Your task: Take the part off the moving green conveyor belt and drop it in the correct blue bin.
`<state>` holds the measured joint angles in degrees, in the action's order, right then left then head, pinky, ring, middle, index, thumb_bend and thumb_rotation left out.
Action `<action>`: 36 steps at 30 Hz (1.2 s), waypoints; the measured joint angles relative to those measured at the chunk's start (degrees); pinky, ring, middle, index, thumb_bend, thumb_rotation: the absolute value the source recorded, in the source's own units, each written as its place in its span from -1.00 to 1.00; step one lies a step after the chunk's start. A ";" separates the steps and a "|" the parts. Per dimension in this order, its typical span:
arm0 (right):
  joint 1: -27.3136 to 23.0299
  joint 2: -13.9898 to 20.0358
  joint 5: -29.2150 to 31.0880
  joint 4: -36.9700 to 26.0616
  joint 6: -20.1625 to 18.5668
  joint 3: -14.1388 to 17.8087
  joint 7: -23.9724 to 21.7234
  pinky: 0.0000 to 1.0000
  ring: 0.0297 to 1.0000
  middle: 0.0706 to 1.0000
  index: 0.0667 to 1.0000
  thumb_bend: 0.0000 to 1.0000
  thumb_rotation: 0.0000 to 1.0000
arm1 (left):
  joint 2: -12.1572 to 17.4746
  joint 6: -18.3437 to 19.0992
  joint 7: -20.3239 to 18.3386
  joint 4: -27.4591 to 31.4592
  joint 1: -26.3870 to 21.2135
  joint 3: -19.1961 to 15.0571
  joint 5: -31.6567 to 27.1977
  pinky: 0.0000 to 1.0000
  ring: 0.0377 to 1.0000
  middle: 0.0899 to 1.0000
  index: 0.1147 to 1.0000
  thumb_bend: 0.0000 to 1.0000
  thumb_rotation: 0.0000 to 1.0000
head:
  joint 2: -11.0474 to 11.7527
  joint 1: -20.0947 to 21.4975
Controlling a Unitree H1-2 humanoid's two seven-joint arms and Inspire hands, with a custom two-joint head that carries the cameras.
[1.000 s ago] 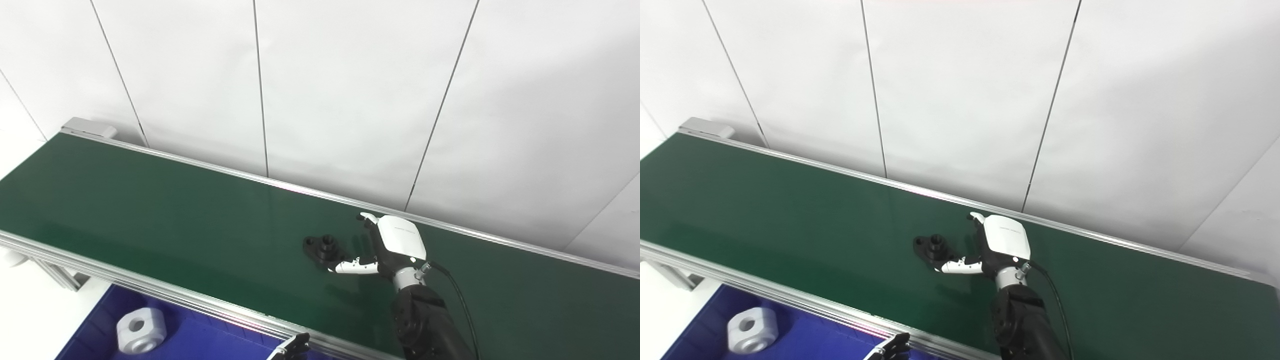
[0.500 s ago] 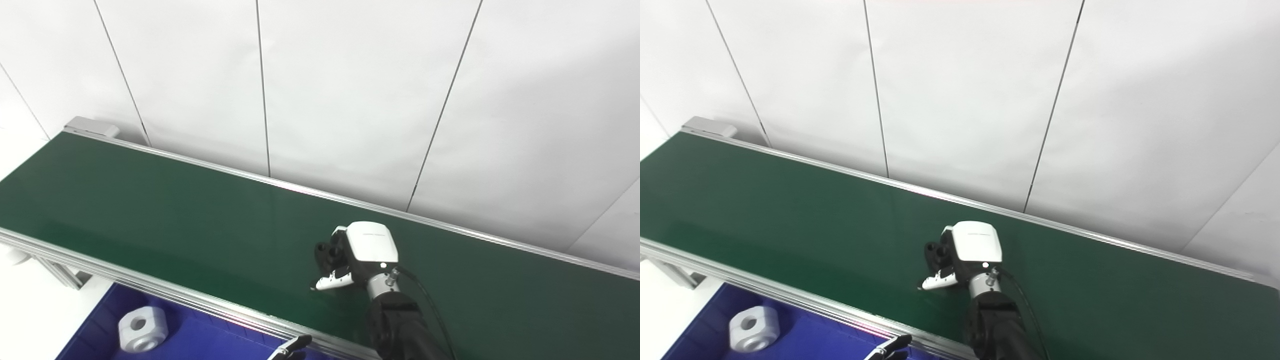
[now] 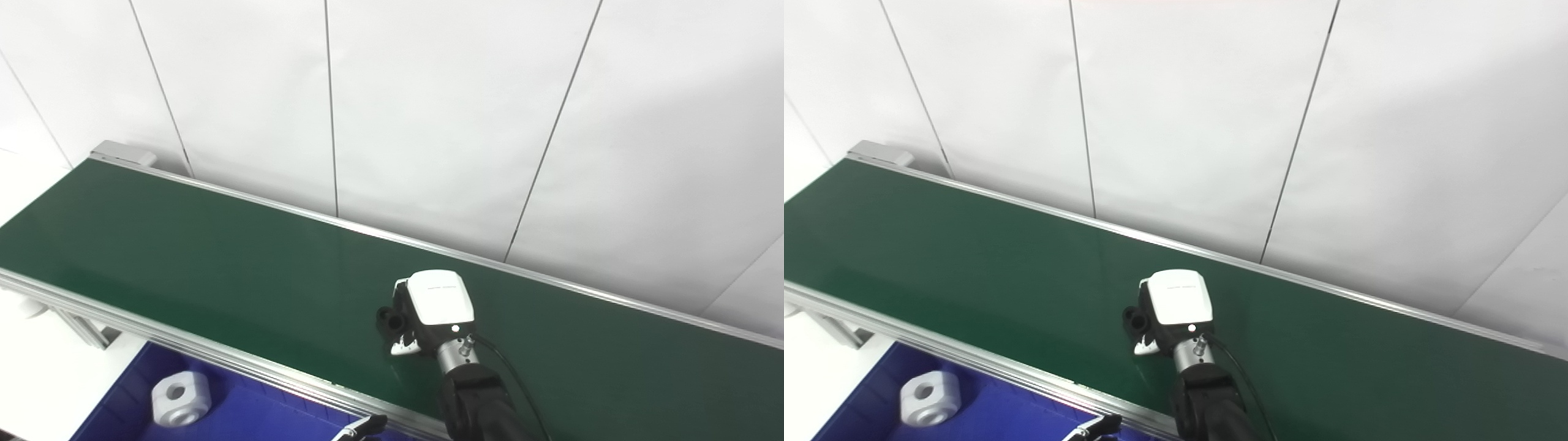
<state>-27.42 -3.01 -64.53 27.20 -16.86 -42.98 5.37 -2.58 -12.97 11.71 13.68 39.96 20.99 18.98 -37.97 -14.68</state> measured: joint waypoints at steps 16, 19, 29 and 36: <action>4.57 3.00 4.56 -9.34 0.02 2.76 -4.18 -0.76 -0.68 -0.56 -0.11 0.03 -0.78 | 0.22 0.69 0.01 0.16 0.05 0.37 -0.30 0.34 0.49 0.48 0.53 0.01 0.42 | -1.49 4.03; 6.96 4.03 5.61 -13.45 0.03 3.08 -6.27 -0.72 -0.65 -0.53 -0.10 0.02 -0.76 | 0.24 0.69 0.01 0.17 0.04 0.39 -0.45 0.34 0.47 0.41 0.53 -0.02 0.47 | -2.10 5.52; 10.10 6.95 1.53 -36.18 -0.09 3.03 -20.35 -0.76 -0.68 -0.54 -0.10 0.02 -0.75 | 0.63 4.61 -2.06 11.27 1.86 2.02 -4.73 0.71 0.60 0.46 0.71 -0.02 0.65 | -7.21 17.23; 12.93 9.44 -4.85 -50.72 0.10 3.13 -35.50 -0.84 -0.77 -0.65 -0.10 0.03 -0.77 | 0.48 14.21 -5.73 21.02 1.15 3.07 -12.28 1.00 0.81 0.64 0.86 0.13 0.91 | -14.59 28.04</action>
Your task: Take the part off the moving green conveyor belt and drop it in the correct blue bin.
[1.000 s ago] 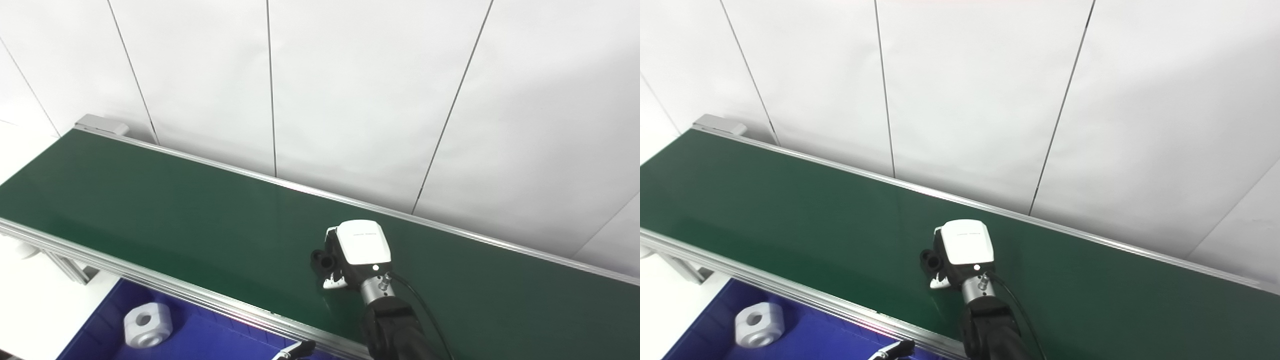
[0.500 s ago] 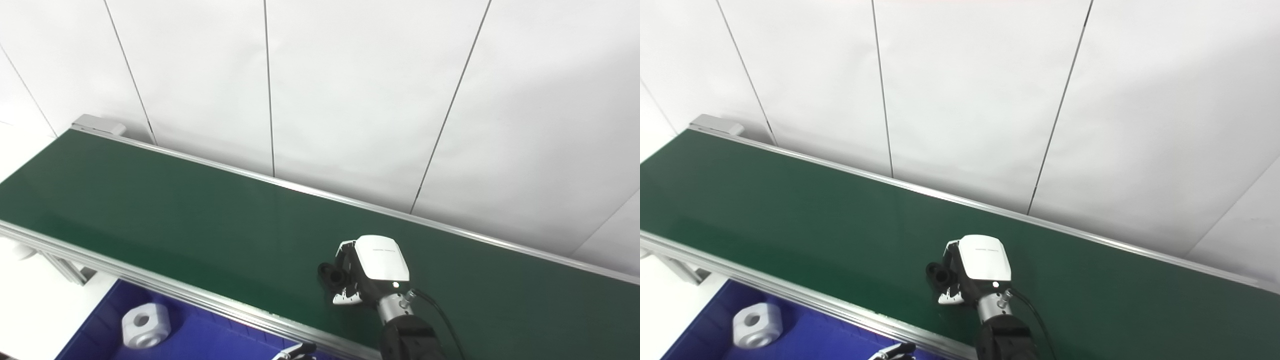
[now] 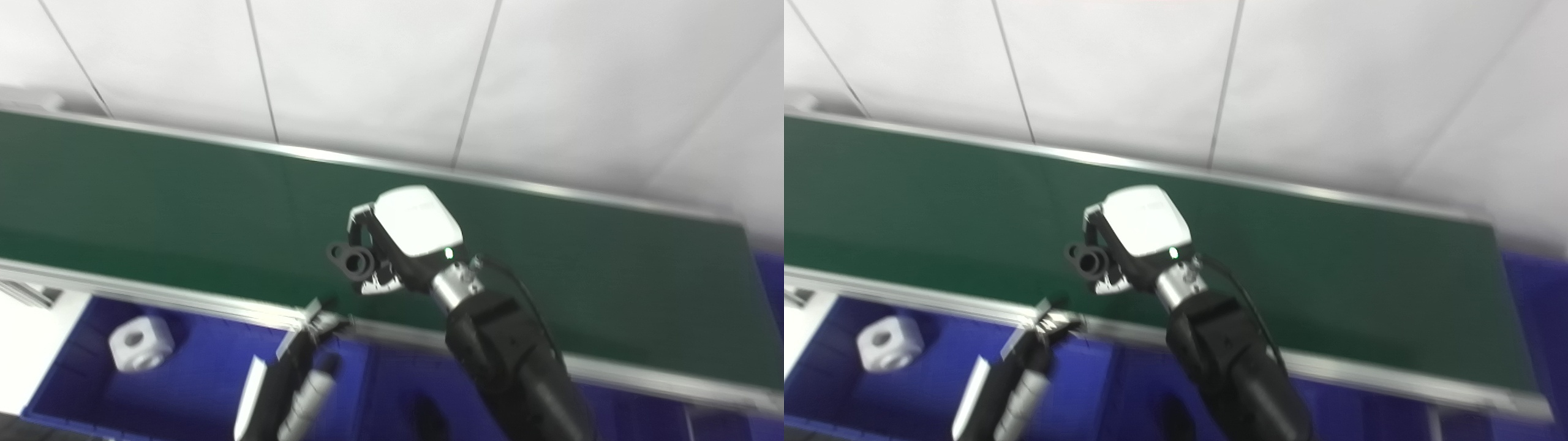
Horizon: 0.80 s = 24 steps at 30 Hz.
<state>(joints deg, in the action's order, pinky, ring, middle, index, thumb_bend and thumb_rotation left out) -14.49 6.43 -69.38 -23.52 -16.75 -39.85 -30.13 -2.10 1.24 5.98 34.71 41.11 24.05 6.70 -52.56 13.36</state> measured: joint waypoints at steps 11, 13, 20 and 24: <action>18.17 1.62 -11.84 -15.84 3.01 0.47 -21.26 -0.82 -0.74 -0.56 -0.10 0.03 -0.76 | 2.58 11.01 -3.88 8.84 -2.43 -3.53 -5.84 1.00 0.91 0.78 0.91 0.22 0.97 | -5.19 6.50; 21.69 0.85 -13.60 -16.51 4.33 0.36 -21.50 -0.82 -0.73 -0.55 -0.10 0.03 -0.76 | 2.82 12.48 -4.42 9.27 -2.73 -3.83 -5.85 1.00 0.91 0.79 0.92 0.24 0.95 | -5.53 6.94; 25.55 -2.38 -20.87 -12.22 7.65 3.26 -27.77 -0.69 -0.54 -0.28 -0.04 0.05 -0.99 | 2.80 13.63 -4.94 10.00 -4.11 -5.11 -6.54 1.00 0.88 0.76 0.88 0.27 0.90 | -5.98 8.00; 25.30 -2.69 -19.68 -6.42 8.30 5.14 -27.73 -0.65 -0.52 -0.14 -0.10 0.06 -1.00 | 2.59 13.63 -4.99 9.98 -4.06 -5.25 -6.54 1.00 0.89 0.78 0.89 0.26 0.90 | -5.89 7.21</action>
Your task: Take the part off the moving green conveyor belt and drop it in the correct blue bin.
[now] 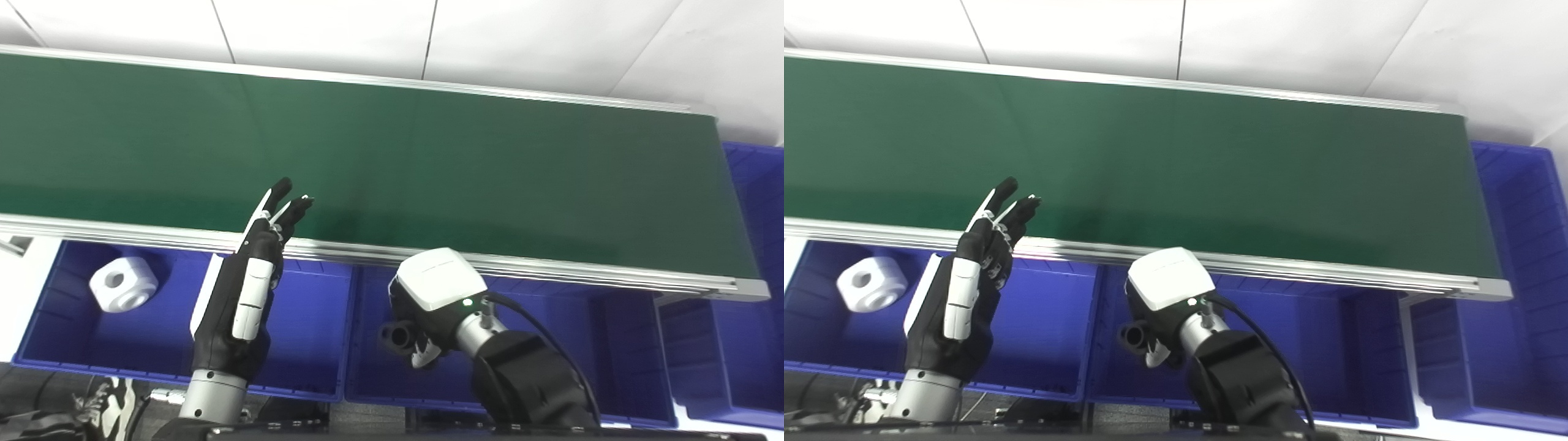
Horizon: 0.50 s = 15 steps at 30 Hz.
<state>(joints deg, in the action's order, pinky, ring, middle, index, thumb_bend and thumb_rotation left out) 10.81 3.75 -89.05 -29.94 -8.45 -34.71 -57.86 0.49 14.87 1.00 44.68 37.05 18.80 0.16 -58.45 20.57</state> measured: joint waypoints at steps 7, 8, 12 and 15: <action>-0.78 0.12 -0.58 5.87 0.00 1.68 4.47 -0.71 -0.58 -0.18 0.36 0.60 -0.39 | -0.49 -0.01 -0.05 -0.50 -0.12 0.08 0.02 1.00 0.90 0.78 0.89 0.25 0.91 | 0.53 -0.71; -0.68 0.12 -1.41 6.11 0.00 1.48 5.77 -0.57 -0.36 0.07 0.51 0.80 -0.01 | -0.63 -0.01 -0.06 -0.50 -0.12 0.13 0.03 1.00 0.90 0.78 0.89 0.25 0.91 | 0.53 -0.71; -0.76 0.25 -6.33 6.23 0.21 0.68 4.86 0.30 0.56 0.71 0.84 1.00 0.58 | -0.75 -0.01 -0.41 -0.51 -0.12 0.37 0.03 1.00 0.91 0.78 0.90 0.23 0.92 | 0.70 -0.97; -0.47 0.48 -7.65 6.24 0.43 0.59 3.85 0.49 0.69 0.82 0.86 1.00 0.69 | -0.86 -0.01 -0.69 -0.70 -0.10 0.50 0.03 1.00 0.90 0.78 0.89 0.25 0.91 | 0.88 -1.14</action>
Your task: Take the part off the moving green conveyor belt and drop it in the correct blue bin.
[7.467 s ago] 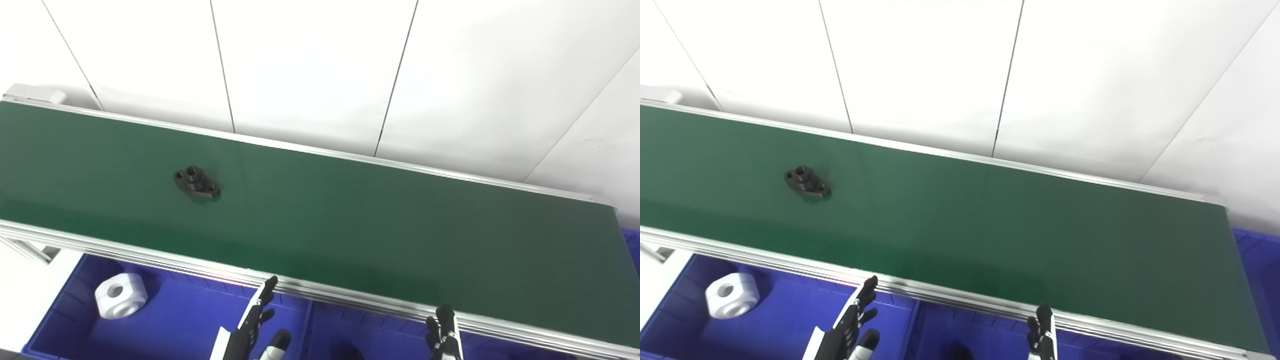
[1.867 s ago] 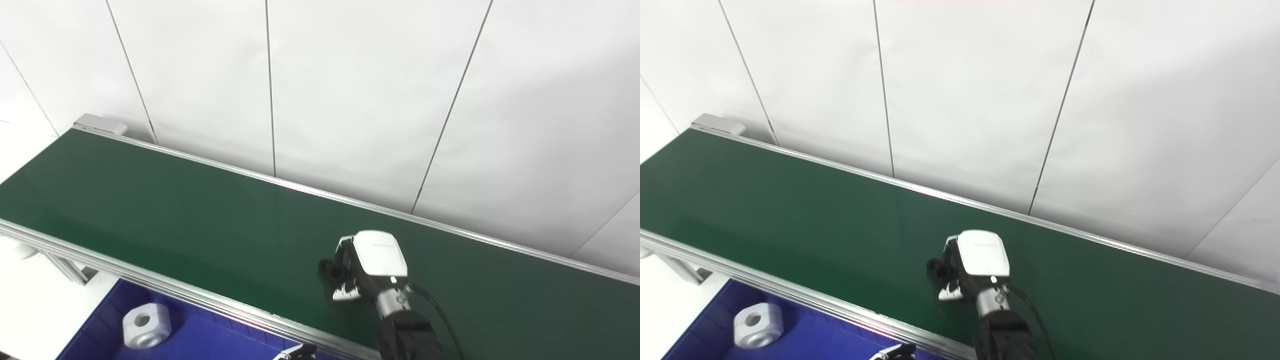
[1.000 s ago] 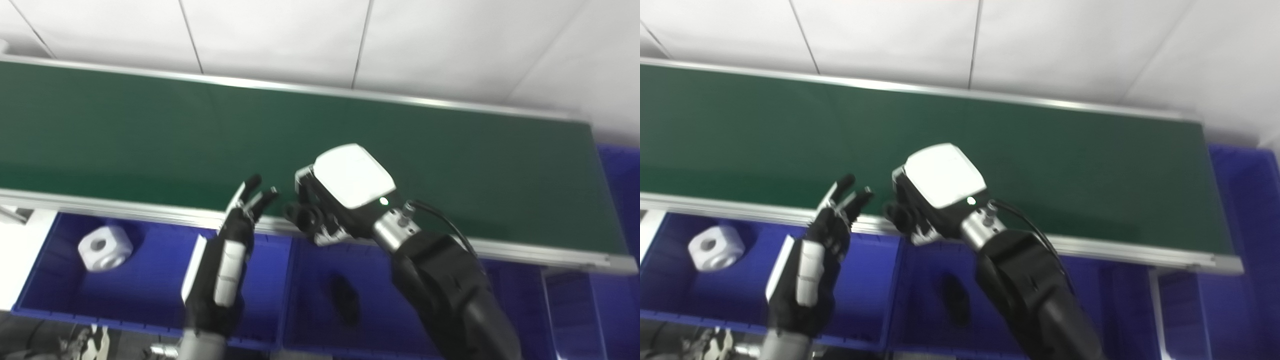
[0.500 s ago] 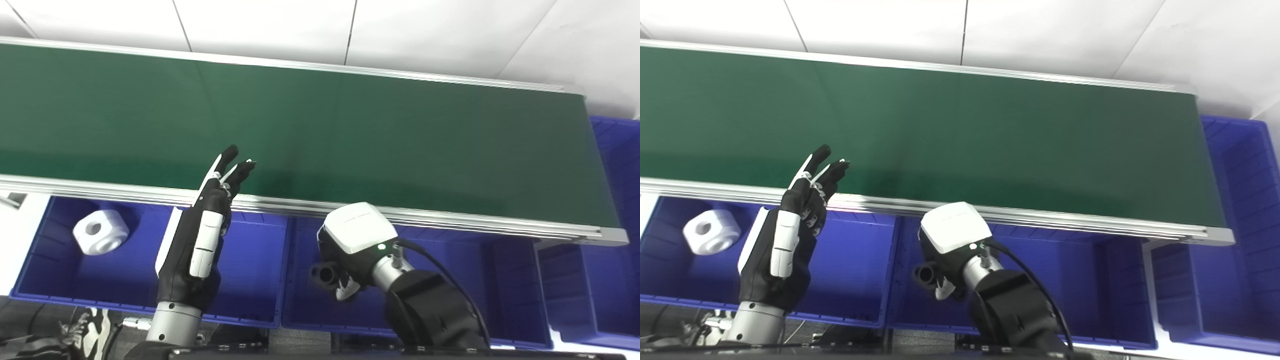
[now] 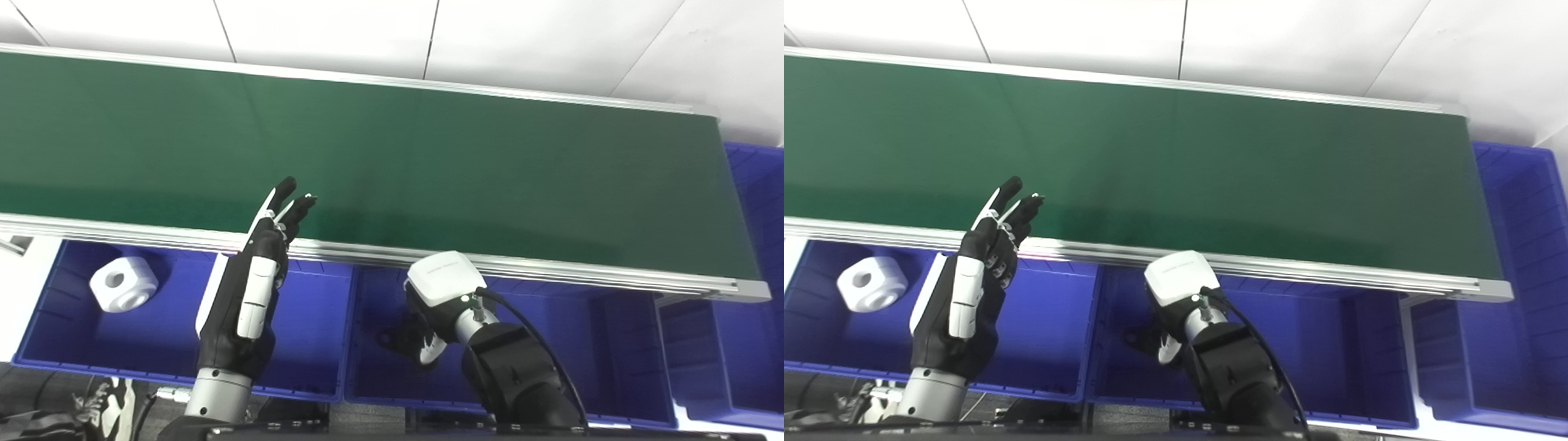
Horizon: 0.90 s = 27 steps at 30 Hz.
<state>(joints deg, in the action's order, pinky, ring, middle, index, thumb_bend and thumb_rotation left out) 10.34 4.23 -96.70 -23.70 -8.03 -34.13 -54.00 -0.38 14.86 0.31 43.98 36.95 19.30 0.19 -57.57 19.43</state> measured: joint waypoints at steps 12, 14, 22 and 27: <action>2.89 -1.04 6.80 -8.77 0.96 2.11 -2.17 0.01 0.36 0.61 0.69 1.00 0.88 | -0.65 0.00 -0.17 -0.33 0.29 0.65 0.08 1.00 0.89 0.77 0.89 0.25 0.93 | 0.79 -0.53; 4.70 -3.86 7.86 -15.61 0.87 3.22 -6.85 0.01 0.35 0.57 0.63 1.00 0.91 | -0.62 0.00 -0.21 -0.44 0.33 0.92 0.20 1.00 0.90 0.78 0.89 0.22 0.98 | 1.14 -0.27; 17.09 -12.74 24.20 -27.33 -5.70 11.41 -3.55 0.15 0.36 0.50 0.60 0.90 0.93 | 0.19 0.00 -0.71 -1.18 0.38 0.04 0.22 0.98 0.86 0.77 0.87 0.18 0.98 | 3.42 1.83; 19.79 -12.54 41.90 -25.08 -7.81 12.02 13.56 0.53 0.60 0.67 0.73 0.61 1.00 | 0.40 0.00 -0.73 -3.61 -0.25 -1.52 0.04 1.00 0.97 0.88 0.89 0.20 1.00 | 5.62 3.24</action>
<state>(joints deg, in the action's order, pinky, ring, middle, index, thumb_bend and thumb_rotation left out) 30.13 -8.31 -54.80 -48.78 -15.84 -22.10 -40.45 0.03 14.86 -0.42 40.37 36.70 17.78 0.23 -51.95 22.67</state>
